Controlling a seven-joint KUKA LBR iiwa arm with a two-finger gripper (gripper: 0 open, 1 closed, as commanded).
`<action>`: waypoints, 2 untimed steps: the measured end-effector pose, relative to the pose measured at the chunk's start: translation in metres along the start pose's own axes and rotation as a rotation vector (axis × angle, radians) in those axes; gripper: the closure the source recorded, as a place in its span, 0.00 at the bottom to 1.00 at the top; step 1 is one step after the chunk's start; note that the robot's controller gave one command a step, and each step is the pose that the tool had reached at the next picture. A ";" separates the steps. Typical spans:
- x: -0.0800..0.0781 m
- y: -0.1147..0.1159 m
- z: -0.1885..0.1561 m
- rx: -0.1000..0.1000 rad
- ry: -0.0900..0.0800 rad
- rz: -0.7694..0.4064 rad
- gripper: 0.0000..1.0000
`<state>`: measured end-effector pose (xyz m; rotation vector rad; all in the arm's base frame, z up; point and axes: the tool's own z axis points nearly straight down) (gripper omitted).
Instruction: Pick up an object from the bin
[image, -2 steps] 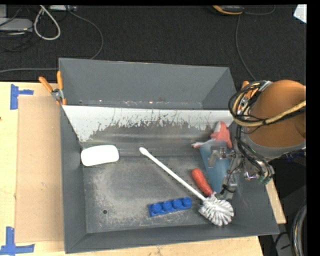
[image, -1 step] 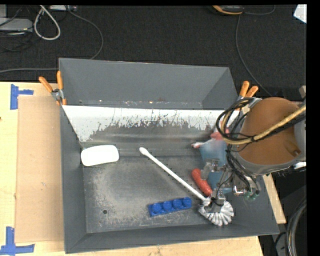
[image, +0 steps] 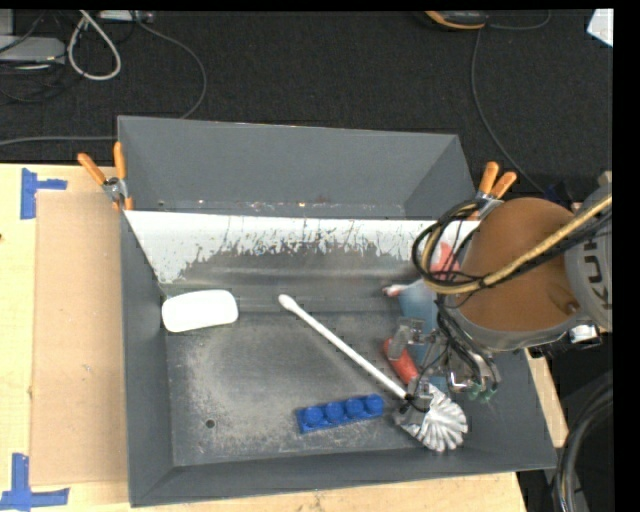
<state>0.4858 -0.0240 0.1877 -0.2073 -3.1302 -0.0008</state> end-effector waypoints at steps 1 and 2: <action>-0.024 -0.019 0.035 0.002 0.005 -0.032 0.00; 0.006 0.042 0.062 -0.004 0.008 -0.014 0.00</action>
Offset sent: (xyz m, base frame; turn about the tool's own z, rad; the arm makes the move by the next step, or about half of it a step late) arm 0.0016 0.0384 -0.0594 -0.0081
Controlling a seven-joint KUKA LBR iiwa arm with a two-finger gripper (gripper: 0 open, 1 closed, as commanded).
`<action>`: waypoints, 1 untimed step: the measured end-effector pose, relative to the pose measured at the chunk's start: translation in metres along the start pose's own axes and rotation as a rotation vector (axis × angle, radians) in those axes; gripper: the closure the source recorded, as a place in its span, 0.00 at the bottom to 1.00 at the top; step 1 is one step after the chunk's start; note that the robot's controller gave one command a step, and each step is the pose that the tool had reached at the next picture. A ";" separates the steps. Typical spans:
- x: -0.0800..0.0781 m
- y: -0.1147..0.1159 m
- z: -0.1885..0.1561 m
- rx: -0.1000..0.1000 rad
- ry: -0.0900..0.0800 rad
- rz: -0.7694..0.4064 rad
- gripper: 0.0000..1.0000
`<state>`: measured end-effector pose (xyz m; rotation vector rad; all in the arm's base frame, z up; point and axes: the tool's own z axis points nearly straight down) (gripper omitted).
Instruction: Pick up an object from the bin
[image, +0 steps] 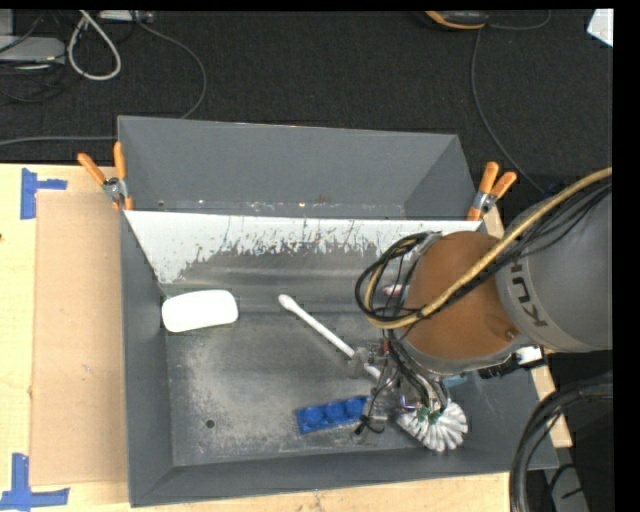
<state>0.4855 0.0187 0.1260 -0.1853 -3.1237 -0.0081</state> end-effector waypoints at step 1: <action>-0.011 -0.016 0.007 0.001 -0.007 -0.026 0.00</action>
Offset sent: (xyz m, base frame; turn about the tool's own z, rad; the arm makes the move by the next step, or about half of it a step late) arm 0.0479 -0.0057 0.0932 -0.0252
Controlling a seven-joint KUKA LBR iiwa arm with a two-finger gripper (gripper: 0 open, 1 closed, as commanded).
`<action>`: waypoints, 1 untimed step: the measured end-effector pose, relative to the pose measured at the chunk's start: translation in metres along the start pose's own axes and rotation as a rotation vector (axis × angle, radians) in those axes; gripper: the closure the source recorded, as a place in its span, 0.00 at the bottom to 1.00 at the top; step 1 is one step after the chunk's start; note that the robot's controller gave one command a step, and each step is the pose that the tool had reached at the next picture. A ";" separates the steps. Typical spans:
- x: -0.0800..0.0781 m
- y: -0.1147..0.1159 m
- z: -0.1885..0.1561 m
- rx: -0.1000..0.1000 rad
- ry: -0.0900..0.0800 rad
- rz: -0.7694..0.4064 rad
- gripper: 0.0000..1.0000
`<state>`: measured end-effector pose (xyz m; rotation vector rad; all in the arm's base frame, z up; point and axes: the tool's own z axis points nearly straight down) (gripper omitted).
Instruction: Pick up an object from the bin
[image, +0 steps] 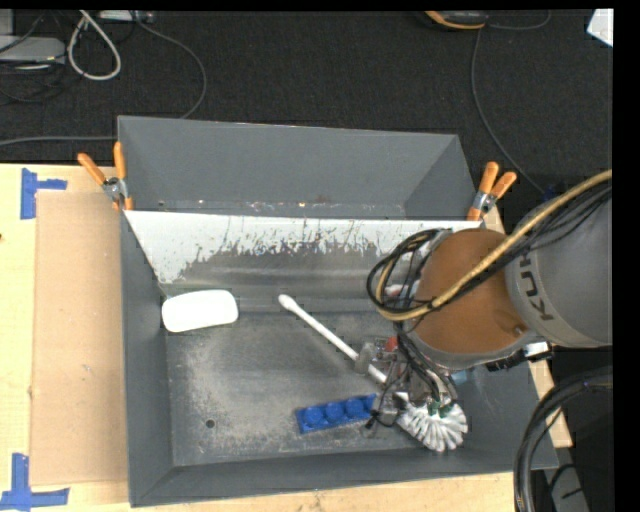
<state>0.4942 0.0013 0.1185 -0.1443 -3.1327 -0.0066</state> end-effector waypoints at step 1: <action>-0.030 0.009 -0.081 0.000 0.005 0.000 0.00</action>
Offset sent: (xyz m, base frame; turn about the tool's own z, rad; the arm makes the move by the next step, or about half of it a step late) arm 0.0092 0.0023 -0.0135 -0.0178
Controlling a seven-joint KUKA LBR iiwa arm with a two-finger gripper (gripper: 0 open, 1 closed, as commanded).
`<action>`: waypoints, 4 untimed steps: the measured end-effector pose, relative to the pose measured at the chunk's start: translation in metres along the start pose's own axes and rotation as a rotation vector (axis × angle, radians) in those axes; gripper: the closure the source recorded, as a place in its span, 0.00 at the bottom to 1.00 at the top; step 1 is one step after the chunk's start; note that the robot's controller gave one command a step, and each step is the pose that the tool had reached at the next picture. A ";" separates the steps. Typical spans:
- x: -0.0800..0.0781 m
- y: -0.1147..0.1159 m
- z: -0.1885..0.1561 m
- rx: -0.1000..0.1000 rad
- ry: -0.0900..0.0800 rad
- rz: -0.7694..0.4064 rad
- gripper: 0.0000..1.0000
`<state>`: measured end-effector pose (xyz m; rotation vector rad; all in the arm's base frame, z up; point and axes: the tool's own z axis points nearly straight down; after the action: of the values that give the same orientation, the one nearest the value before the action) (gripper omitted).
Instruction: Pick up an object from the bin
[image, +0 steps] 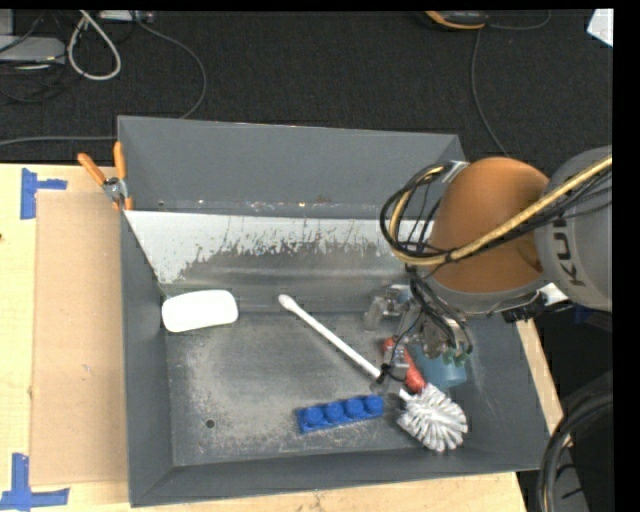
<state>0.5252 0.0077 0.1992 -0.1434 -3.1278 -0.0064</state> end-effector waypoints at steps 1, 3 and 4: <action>0.014 -0.003 0.066 0.004 0.001 -0.012 0.00; 0.044 0.001 0.133 0.003 0.009 0.022 0.00; 0.031 0.010 0.129 0.000 -0.010 0.024 1.00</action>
Offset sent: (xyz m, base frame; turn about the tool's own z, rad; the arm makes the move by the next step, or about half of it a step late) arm -0.0365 0.0074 -0.0218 0.0534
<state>0.4935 0.0208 0.0710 -0.1821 -3.1362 -0.0058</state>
